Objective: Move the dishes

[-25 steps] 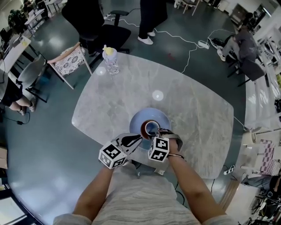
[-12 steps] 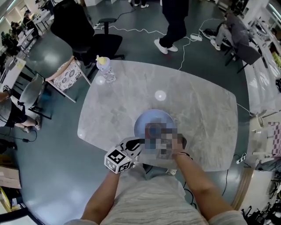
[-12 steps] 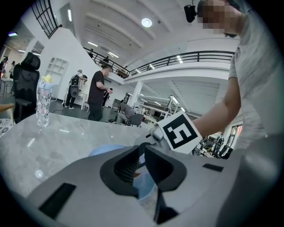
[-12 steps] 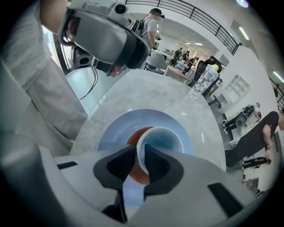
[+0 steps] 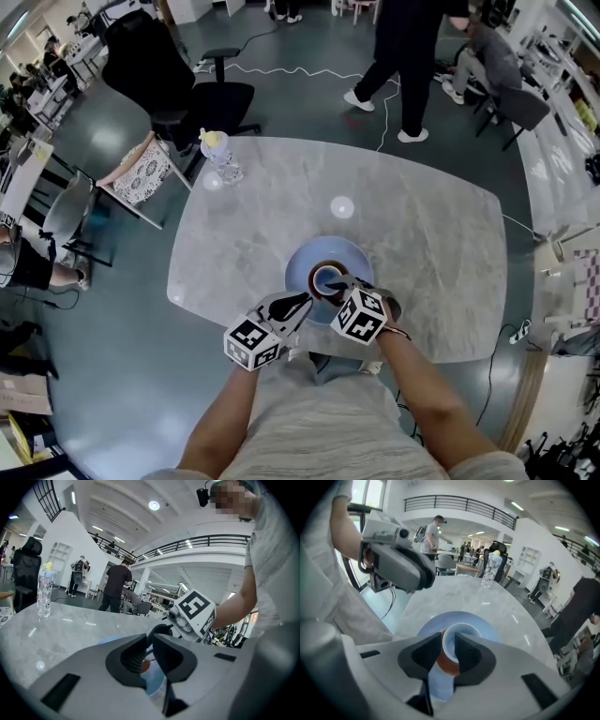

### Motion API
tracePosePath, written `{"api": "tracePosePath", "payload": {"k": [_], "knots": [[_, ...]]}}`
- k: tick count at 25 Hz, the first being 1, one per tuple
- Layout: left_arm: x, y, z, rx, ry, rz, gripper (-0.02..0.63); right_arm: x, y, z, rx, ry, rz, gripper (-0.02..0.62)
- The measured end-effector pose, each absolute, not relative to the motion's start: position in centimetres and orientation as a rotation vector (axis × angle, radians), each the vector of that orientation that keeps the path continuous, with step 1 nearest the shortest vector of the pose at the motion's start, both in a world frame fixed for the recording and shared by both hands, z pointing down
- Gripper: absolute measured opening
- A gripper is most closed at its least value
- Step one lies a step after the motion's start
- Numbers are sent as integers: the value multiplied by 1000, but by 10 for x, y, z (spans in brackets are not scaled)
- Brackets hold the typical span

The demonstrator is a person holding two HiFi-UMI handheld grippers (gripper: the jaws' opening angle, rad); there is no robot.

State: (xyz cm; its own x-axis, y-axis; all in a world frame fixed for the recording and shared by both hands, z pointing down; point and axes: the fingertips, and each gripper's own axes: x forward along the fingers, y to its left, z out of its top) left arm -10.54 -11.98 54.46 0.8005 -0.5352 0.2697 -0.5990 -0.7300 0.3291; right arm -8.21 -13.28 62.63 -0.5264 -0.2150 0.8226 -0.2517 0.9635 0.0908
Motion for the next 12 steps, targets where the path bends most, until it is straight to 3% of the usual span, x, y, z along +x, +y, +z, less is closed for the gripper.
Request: {"api": "tracePosePath", "payload": {"k": [12], "knots": [[-73,-116,524,2612,-830,194,54,-58,-128,559,579,-2505,322,89]]}}
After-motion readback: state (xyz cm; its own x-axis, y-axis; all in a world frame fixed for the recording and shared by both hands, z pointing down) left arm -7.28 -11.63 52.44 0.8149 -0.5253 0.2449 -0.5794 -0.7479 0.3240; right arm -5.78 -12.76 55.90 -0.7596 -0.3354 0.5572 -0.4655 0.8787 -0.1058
